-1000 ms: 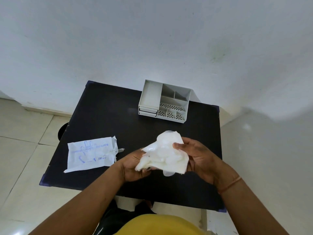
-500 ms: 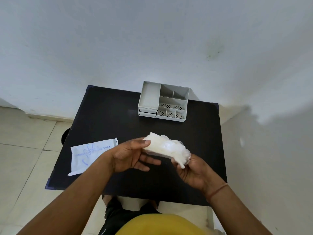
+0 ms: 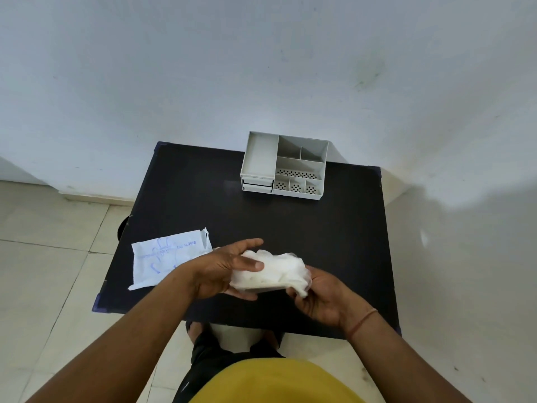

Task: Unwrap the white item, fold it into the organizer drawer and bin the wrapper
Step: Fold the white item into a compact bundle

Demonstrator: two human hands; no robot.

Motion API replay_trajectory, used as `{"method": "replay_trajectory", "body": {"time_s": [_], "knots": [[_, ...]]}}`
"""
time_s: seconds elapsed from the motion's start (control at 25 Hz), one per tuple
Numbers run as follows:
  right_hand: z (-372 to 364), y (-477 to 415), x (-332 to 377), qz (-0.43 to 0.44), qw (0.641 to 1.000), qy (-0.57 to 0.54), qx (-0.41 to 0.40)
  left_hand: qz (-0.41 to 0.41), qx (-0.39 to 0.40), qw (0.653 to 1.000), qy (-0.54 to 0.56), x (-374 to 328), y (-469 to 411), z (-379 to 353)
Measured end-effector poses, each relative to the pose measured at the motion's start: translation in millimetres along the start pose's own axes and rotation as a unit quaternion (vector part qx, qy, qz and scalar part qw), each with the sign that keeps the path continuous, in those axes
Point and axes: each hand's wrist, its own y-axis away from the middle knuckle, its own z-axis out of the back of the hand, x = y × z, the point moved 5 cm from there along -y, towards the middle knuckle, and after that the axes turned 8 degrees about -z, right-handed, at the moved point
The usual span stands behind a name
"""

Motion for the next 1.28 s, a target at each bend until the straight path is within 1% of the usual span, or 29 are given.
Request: {"method": "replay_trajectory", "body": {"time_s": [0.12,0.2,0.32,0.4,0.48,0.56,0.64,0.76,0.84,0.92,1.0,1.08,1.12,1.16,1.2,1.28], "knots": [[-8,5,9,0.041,0.997,0.060,0.012,-0.037,-0.066,0.996,-0.038,-4,-7,-10],[-9,11,14,0.045,0.993,0.092,0.051,-0.041,-0.106,0.993,-0.020,-3,-9,-8],[-4,25,22,0.062,0.982,0.130,0.125,-0.040,-0.115,0.992,0.014,1,-10,-3],[1,33,27,0.088,0.972,0.163,0.145,-0.037,-0.122,0.992,0.013,3,-9,-1],[3,35,31,0.092,0.964,0.203,0.145,-0.036,-0.123,0.992,0.011,2,-8,-2],[1,32,33,0.095,0.957,0.245,0.126,-0.039,-0.116,0.992,0.002,-1,-7,-4],[-3,28,36,0.123,0.954,0.266,0.063,-0.050,-0.111,0.993,-0.015,-5,-8,-6],[-5,21,40,0.180,0.954,0.238,-0.031,-0.085,-0.114,0.988,-0.051,-17,-6,-14],[-1,16,40,0.188,0.957,0.213,-0.055,-0.117,-0.105,0.987,-0.035,-25,-5,-18],[4,12,42,0.182,0.964,0.185,-0.063,-0.127,-0.063,0.990,0.022,-28,-5,-18],[8,10,43,0.169,0.974,0.142,-0.054,-0.120,0.000,0.989,0.084,-30,-2,-17],[9,8,43,0.153,0.983,0.098,-0.037,-0.138,0.066,0.977,0.149,-30,1,-14],[10,7,43,0.150,0.984,0.089,-0.035,-0.146,0.089,0.972,0.162,-30,3,-13],[10,7,42,0.150,0.984,0.089,-0.036,-0.150,0.096,0.973,0.147,-30,3,-13],[10,6,42,0.154,0.983,0.098,-0.035,-0.151,0.084,0.979,0.107,-29,2,-12],[7,8,41,0.165,0.977,0.132,-0.022,-0.133,0.035,0.990,0.018,-24,-4,-9]]}}
